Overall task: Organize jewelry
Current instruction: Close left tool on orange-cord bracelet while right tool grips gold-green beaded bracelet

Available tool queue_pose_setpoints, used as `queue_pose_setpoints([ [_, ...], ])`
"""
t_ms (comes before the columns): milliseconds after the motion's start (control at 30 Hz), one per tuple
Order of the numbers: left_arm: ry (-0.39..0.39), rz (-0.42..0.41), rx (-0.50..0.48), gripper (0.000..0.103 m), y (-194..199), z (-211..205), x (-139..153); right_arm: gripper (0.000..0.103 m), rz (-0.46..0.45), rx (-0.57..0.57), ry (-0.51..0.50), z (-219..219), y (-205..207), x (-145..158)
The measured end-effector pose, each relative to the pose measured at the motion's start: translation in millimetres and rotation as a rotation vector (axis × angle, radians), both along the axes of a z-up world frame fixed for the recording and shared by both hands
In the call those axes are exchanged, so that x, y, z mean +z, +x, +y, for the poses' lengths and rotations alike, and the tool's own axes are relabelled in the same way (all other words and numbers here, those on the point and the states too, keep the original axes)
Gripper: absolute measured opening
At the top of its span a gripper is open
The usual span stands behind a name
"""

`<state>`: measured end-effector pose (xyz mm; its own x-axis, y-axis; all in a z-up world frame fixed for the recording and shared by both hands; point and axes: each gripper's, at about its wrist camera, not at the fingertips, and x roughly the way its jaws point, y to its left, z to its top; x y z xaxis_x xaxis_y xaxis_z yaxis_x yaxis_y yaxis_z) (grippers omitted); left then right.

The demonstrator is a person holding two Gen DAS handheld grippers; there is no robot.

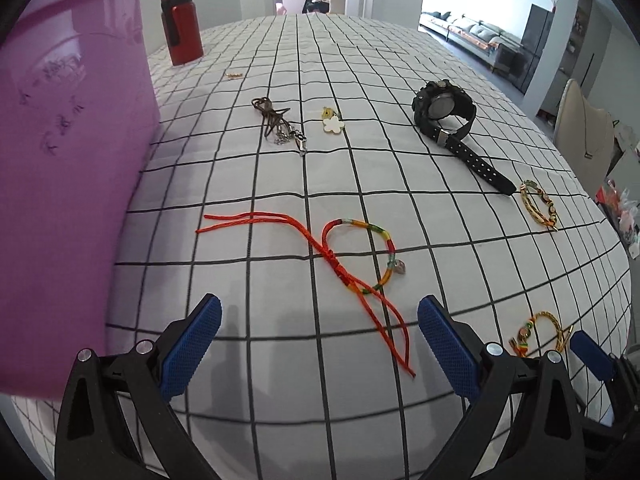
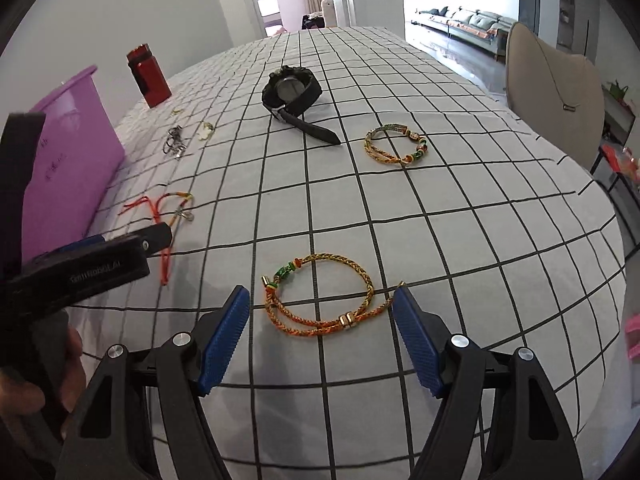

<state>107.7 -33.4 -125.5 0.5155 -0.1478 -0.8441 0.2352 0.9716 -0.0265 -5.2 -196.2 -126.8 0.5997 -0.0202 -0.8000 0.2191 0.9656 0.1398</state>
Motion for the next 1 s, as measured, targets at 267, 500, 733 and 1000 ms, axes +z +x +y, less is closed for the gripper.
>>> queue_pose_setpoints([
  [267, 0.008, 0.013, -0.033, 0.097, 15.2, -6.6, -13.0, 0.071, 0.009, -0.02, -0.054, 2.4, 8.2, -6.8],
  [500, 0.027, -0.007, -0.053, 0.097, 22.7, -12.4, -15.0, 0.071, -0.003, -0.017, -0.11, 8.0, 11.0, -10.0],
  [733, 0.022, -0.03, -0.092, 0.088, 22.1, -17.5, -13.3, 0.07, 0.003, -0.011, -0.128, 8.7, 12.3, -10.5],
  [1000, 0.008, -0.059, -0.133, 0.028, 12.7, -22.0, -6.8, 0.034, -0.009, 0.023, -0.147, 15.3, 10.8, -7.9],
])
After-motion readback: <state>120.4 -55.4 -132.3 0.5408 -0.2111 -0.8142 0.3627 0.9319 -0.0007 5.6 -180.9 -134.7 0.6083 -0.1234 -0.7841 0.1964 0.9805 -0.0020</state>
